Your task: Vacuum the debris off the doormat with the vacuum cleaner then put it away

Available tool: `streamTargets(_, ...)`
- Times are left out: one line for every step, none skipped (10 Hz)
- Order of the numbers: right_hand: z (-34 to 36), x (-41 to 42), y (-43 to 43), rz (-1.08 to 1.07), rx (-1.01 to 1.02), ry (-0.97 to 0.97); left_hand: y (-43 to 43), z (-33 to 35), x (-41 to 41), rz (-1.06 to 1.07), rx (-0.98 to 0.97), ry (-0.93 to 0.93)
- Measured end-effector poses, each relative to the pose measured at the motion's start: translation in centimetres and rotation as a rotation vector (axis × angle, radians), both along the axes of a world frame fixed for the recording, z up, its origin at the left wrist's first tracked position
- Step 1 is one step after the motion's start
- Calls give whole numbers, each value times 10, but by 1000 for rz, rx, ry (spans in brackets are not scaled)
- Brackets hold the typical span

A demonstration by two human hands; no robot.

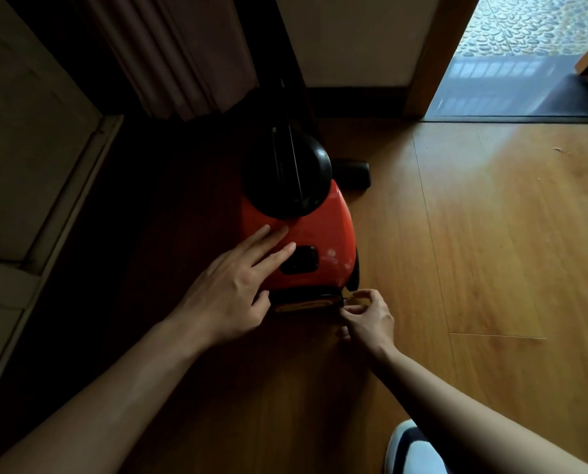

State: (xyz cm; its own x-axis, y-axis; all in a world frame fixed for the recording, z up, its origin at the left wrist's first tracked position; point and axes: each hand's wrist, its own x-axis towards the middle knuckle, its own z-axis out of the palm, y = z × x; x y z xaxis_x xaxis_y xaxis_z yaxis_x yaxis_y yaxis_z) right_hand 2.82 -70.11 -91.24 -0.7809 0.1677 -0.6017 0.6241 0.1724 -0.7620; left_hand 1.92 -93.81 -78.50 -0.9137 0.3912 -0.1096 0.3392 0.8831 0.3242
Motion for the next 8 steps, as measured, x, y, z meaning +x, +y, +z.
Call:
streamTargets(2, 3, 4, 44, 10, -7, 3, 3, 0, 9, -3, 44)
streamTargets(8, 5, 13, 74, 75, 5, 5, 4, 2, 18, -31, 85)
streamTargets(19, 0, 28, 112, 218, 43, 7, 12, 3, 50, -56, 139)
streamTargets(46, -18, 44, 202, 437, 116, 19, 29, -1, 70, -61, 202)
streamTargets(98, -42, 56, 367, 636, 247, 35, 63, -12, 107, -65, 224)
streamTargets(171, -65, 62, 609, 826, 380, 48, 114, -29, 124, -89, 216)
streamTargets(262, -84, 65, 733, 947, 473, 57, 182, -45, 141, -120, 214)
streamTargets(353, -86, 60, 740, 1000, 550, 66, 261, -46, 150, -105, 190)
